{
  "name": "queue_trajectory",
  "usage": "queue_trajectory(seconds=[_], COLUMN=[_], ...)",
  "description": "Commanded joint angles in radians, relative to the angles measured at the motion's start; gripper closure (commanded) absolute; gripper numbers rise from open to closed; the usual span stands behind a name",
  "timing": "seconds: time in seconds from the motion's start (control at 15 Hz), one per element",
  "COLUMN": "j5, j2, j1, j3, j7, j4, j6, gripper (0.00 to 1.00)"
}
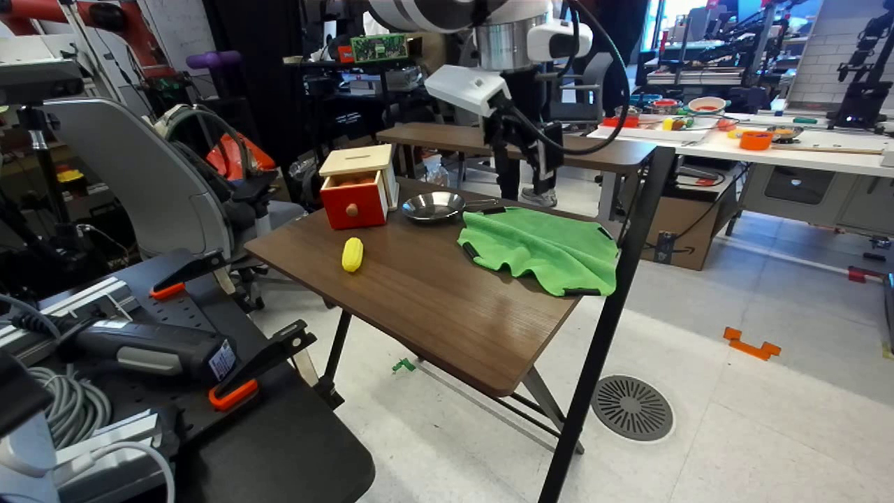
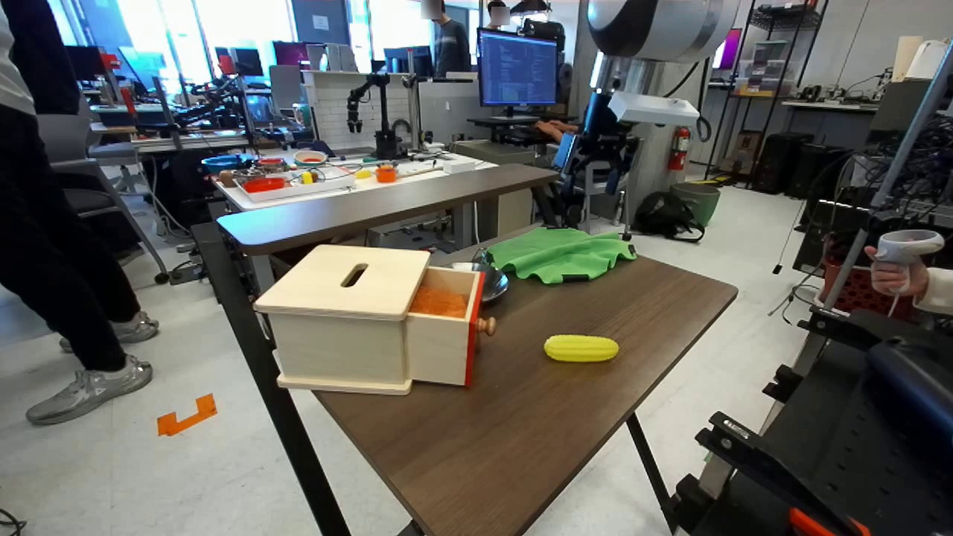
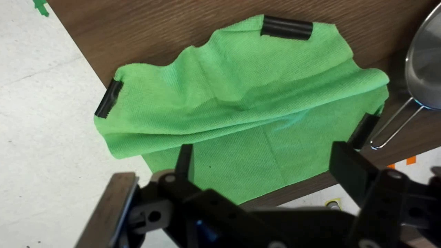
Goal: Move the cloth forward
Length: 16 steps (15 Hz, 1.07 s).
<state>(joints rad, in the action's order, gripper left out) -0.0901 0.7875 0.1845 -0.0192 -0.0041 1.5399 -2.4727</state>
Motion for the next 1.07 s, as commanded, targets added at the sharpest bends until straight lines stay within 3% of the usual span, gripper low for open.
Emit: queue_trajectory(seconds=[0.0, 1.0], j5=[-0.022, 0.003], j2=[0.137, 0.479], j1=[0.033, 0.024], j3=[0.026, 0.033], j7=[-0.072, -0.100], j4=[-0.192, -0.633], j6=[0.047, 0.268], gripper=[0.00, 0.00])
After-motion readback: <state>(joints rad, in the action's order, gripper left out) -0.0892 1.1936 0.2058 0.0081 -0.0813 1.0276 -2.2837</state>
